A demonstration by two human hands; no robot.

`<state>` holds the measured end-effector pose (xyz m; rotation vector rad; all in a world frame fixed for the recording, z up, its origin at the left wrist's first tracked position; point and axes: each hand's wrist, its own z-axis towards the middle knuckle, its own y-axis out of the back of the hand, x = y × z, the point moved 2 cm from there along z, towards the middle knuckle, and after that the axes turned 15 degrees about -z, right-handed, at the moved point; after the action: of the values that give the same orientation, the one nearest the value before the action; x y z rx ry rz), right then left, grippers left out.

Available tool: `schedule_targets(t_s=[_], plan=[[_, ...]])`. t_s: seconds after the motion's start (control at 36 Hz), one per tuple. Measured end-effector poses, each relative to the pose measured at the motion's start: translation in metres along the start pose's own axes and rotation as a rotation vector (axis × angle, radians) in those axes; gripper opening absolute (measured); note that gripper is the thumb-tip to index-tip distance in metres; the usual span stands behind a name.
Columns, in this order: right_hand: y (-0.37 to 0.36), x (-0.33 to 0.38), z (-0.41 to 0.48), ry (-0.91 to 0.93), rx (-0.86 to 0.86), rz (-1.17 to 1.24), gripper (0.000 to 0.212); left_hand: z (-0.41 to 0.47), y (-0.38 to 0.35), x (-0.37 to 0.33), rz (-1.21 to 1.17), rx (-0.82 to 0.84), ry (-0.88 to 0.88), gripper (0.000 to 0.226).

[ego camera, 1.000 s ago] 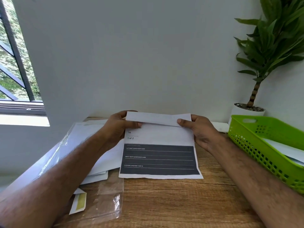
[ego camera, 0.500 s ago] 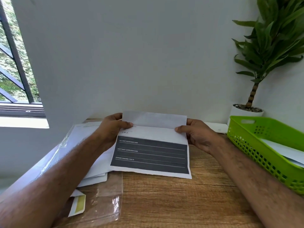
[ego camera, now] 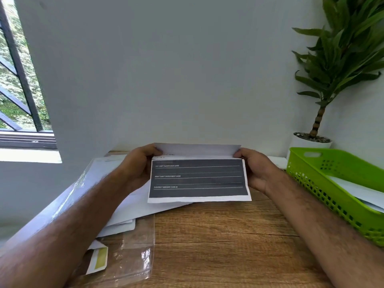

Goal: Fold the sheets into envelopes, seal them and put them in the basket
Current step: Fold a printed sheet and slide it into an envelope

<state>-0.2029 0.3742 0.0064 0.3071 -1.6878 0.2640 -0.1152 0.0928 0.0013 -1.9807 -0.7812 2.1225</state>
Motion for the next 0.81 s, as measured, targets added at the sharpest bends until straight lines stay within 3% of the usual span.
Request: schedule_targets(t_s=[0.17, 0.28, 0.33, 0.5, 0.67, 0.81], plan=[[-0.001, 0.005, -0.003, 0.040, -0.003, 0.052, 0.041, -0.005, -0.008, -0.003, -0.129, 0.026, -0.007, 0.042], [-0.007, 0.004, -0.004, 0.071, 0.061, -0.073, 0.017, -0.006, -0.011, -0.003, 0.084, 0.048, -0.044, 0.019], [-0.008, 0.000, 0.001, 0.098, 0.022, -0.106, 0.028, -0.004, -0.010, 0.000, 0.198, 0.019, -0.111, 0.012], [-0.011, 0.002, 0.000, 0.107, 0.048, -0.032, 0.054, -0.001, -0.007, 0.000, 0.169, -0.008, -0.182, 0.041], [-0.014, 0.002, -0.002, 0.098, 0.092, -0.106, 0.038, 0.001, -0.005, -0.002, 0.045, -0.005, -0.180, 0.053], [-0.013, 0.001, -0.001, 0.104, 0.038, -0.073, 0.035, -0.002, -0.007, -0.002, 0.090, 0.101, -0.126, 0.038]])
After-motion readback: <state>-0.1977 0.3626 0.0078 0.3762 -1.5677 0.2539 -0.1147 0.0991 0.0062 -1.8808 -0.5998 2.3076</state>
